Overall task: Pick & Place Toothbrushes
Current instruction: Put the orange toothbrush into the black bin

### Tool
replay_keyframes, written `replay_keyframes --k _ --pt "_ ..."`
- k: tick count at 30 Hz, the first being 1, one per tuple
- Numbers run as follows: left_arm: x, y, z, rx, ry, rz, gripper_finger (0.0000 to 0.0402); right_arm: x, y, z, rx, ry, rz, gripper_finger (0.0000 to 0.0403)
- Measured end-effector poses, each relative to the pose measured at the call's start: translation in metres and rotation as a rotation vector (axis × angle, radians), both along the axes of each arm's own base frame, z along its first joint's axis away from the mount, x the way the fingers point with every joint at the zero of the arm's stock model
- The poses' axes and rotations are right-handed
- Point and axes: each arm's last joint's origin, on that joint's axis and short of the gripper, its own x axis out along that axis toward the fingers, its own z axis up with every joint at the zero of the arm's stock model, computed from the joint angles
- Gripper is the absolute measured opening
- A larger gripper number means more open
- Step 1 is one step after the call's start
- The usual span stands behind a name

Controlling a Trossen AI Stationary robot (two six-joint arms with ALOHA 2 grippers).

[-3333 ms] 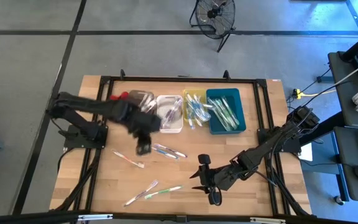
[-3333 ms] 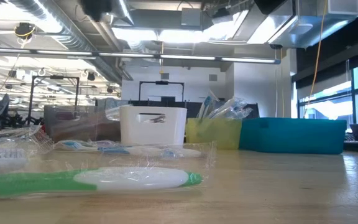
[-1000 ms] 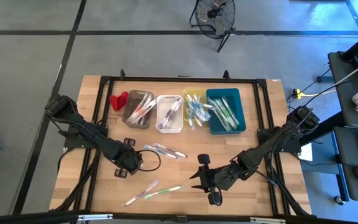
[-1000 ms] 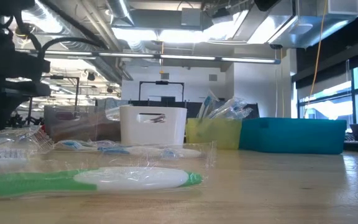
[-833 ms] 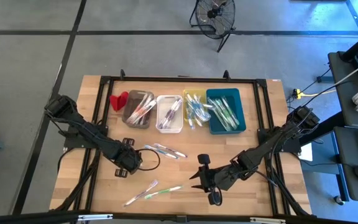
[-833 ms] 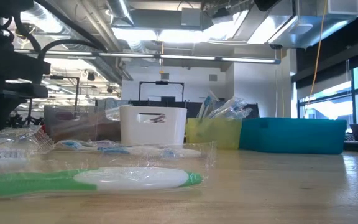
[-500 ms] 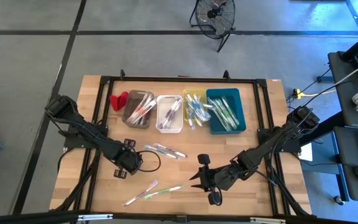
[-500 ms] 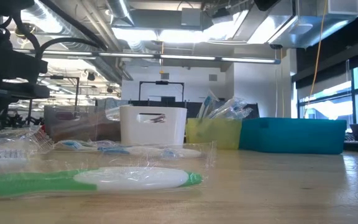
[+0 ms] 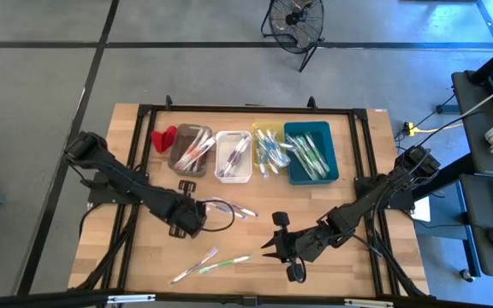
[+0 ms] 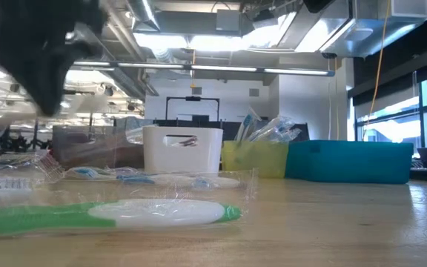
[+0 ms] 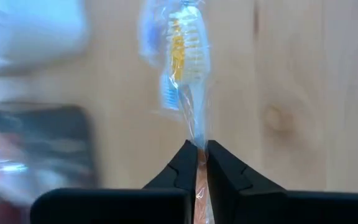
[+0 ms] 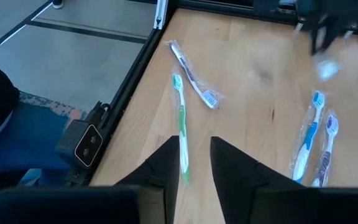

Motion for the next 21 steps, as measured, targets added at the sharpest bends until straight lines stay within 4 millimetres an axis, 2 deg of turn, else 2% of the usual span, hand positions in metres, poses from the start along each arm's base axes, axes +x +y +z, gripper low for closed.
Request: replay_keyframes --k 6,11,14,17,21 --pt "0.016 0.013 0.074 0.098 -0.154 0.055 0.0012 0.000 0.000 0.000 0.005 -0.004 -0.001 0.0087" --pt "0.017 0.049 0.128 0.109 -0.357 0.156 0.0012 0.001 0.001 0.001 0.017 -0.011 -0.003 0.0089" --pt "0.012 0.081 0.146 0.103 -0.478 0.304 0.0012 0.001 0.001 0.001 0.019 -0.009 -0.004 0.0095" --pt "0.006 0.111 0.155 0.068 -0.584 0.447 0.0012 0.001 0.001 0.001 0.037 -0.004 -0.014 0.0101" --pt "0.002 0.150 0.147 -0.012 -0.658 0.644 0.0009 0.001 0.001 0.001 0.042 -0.002 -0.017 0.0109"
